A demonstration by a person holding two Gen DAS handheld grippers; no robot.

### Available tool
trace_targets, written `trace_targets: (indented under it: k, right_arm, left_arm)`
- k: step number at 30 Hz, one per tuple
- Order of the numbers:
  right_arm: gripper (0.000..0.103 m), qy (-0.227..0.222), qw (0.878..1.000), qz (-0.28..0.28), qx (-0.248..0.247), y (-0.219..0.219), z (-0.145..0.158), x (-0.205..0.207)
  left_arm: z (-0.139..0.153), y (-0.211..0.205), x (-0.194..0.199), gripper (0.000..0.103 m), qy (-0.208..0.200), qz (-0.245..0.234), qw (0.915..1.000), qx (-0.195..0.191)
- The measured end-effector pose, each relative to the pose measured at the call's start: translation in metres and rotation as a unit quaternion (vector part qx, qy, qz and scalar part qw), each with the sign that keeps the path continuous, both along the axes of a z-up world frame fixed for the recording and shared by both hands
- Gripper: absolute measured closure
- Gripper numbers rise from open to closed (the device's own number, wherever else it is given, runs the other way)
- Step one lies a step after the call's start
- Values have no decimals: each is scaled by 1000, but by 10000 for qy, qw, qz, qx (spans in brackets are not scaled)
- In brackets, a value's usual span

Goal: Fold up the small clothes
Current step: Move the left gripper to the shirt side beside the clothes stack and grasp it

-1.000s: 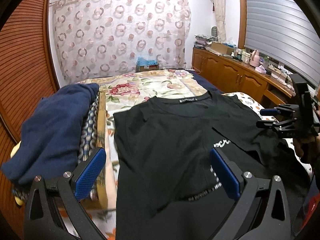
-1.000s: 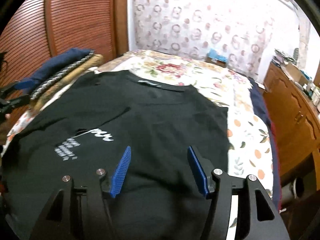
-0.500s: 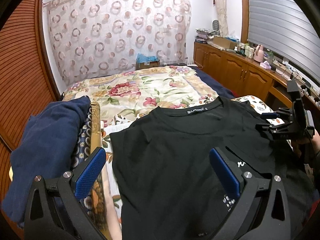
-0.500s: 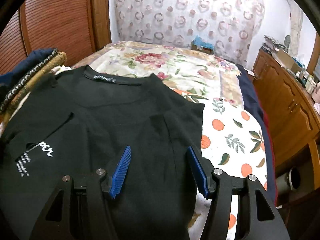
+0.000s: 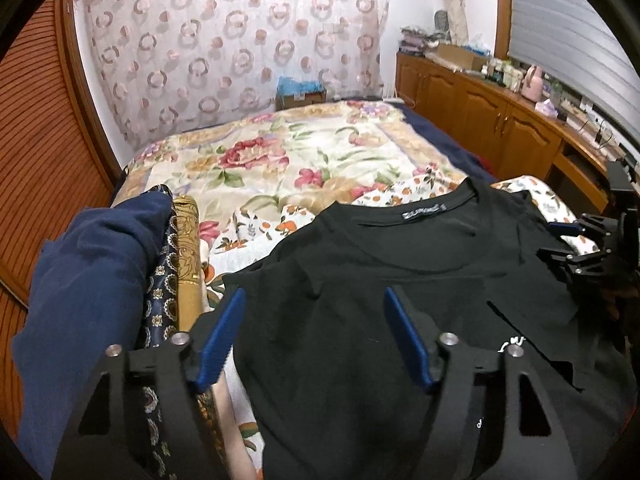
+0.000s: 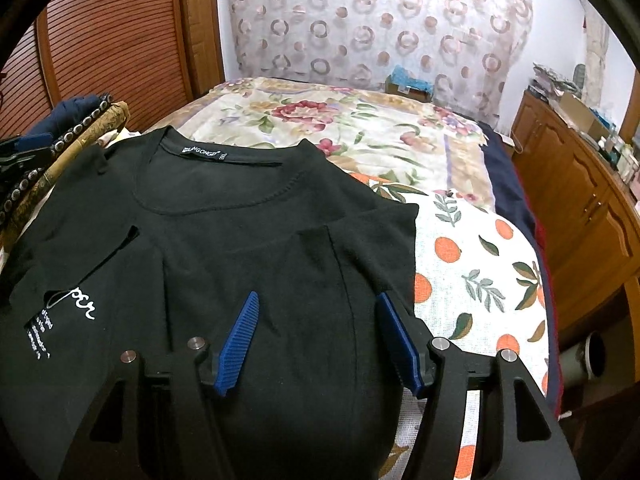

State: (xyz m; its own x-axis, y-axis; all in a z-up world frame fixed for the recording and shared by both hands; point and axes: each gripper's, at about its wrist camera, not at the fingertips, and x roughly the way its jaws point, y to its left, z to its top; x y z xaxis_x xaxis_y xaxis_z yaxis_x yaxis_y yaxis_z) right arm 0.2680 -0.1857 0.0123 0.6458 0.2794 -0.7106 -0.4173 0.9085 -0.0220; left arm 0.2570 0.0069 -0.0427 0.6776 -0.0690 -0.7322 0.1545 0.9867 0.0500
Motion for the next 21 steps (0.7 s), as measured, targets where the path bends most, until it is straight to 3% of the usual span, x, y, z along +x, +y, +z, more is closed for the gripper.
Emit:
trace_targets:
  k: [8, 18, 19, 21]
  right_arm:
    - [38, -8, 10000, -4, -7, -2, 0, -2]
    - [37, -8, 10000, 1, -15, -3, 0, -2]
    - [37, -9, 10000, 0, -16, -3, 0, -2]
    - [37, -10, 10000, 3, -14, -3, 0, -2]
  left_arm:
    - [-27, 13, 30, 52, 694, 216, 9969, 290]
    - [-49, 13, 39, 53, 997, 354, 9930, 518]
    - [-50, 13, 39, 56, 1004, 354, 9929, 527]
    - [-50, 14, 40, 88, 1021, 345, 9929, 511]
